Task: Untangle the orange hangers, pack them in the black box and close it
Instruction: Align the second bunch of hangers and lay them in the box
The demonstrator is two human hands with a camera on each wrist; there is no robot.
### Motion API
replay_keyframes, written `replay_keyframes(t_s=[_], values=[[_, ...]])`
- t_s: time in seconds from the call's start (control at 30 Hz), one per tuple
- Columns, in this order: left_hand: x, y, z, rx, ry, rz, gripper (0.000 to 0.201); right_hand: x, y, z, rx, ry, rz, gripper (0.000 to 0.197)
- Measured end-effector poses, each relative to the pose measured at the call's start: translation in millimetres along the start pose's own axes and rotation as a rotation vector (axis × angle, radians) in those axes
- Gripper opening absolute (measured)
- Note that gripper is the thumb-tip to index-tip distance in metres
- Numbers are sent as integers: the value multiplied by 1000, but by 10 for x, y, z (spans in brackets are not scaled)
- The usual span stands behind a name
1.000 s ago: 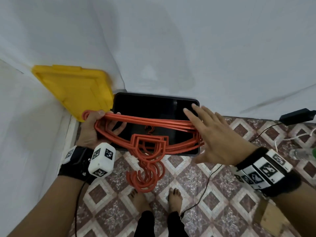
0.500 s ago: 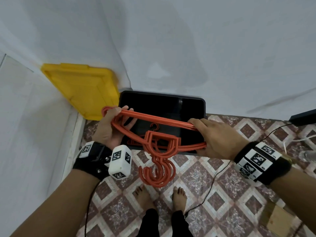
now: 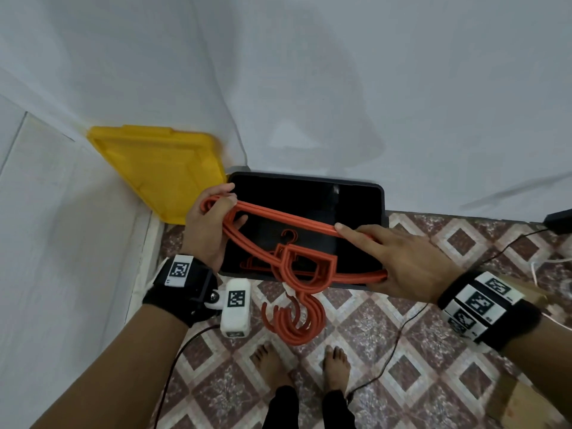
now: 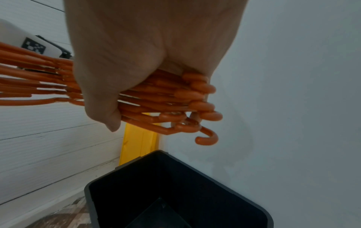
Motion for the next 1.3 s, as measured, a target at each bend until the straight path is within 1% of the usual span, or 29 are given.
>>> replay_keyframes(t_s=[0.03,0.13,0.17,0.23,0.33,0.4,0.47,0.53,0.6,0.63,0.7,0.8,0.9,0.93,0.97,1.0,1.03,1.1,1.13,1.17,1.2,1.23,1.27,1.3], values=[[-26,-26,12,1,-16,-11,25,0,-14,-6,4,-5,-2,98],[-125,-103,5,-4,-67,-39,48,-6,-33,-24,16,-13,-1,98],[-142,-120,-15,-18,-76,-34,46,-7,-41,-14,12,-7,-1,97],[-133,-137,-52,-48,-116,0,30,-9,-67,28,-1,16,-3,95],[-131,-159,-110,-17,-211,9,25,4,-112,72,-8,33,-8,97],[-151,-203,-109,14,-262,-2,27,15,-142,74,0,23,-10,99],[-184,-246,-81,20,-292,-25,37,40,-174,70,9,18,-1,102],[-203,-285,-17,-34,-313,-44,46,82,-201,65,16,22,13,103],[-181,-305,62,-116,-331,-10,49,134,-216,42,25,22,18,104],[-167,-313,94,-143,-343,13,49,161,-216,29,30,20,21,105],[-163,-339,116,-148,-422,48,49,225,-217,21,38,21,35,110],[-162,-375,80,-94,-561,85,44,314,-248,22,57,14,64,115],[-115,-457,16,-54,-590,141,36,325,-344,-41,67,13,58,112],[-93,-492,-25,-30,-589,161,36,312,-380,-92,72,27,53,114],[-80,-544,-87,17,-608,181,41,299,-428,-156,76,42,48,118],[-57,-603,-175,89,-660,217,51,292,-486,-232,82,58,50,122],[-18,-643,-270,185,-750,281,66,285,-533,-294,84,74,51,125],[123,-699,-376,382,-1038,484,103,299,-648,-426,67,98,64,127],[186,-710,-369,500,-1252,592,118,314,-699,-477,48,112,69,128],[241,-740,-328,650,-1477,669,129,321,-765,-533,22,127,70,129],[281,-768,-270,793,-1671,713,135,321,-826,-566,-6,137,68,130],[300,-820,-180,880,-1803,731,135,327,-902,-597,-36,141,74,130],[334,-858,-110,910,-1870,741,130,322,-962,-614,-56,145,80,130],[358,-923,-38,878,-1885,744,120,332,-1023,-638,-68,148,82,129]])
Point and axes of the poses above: each hand's wrist, its own y-axis away from the middle knuckle, its own x-axis out of the palm, z = x × y, the point moved 7 cm from there along -y, towards the middle knuckle, and after that the axes turned 10 degrees about -z, right-handed, at the moved point
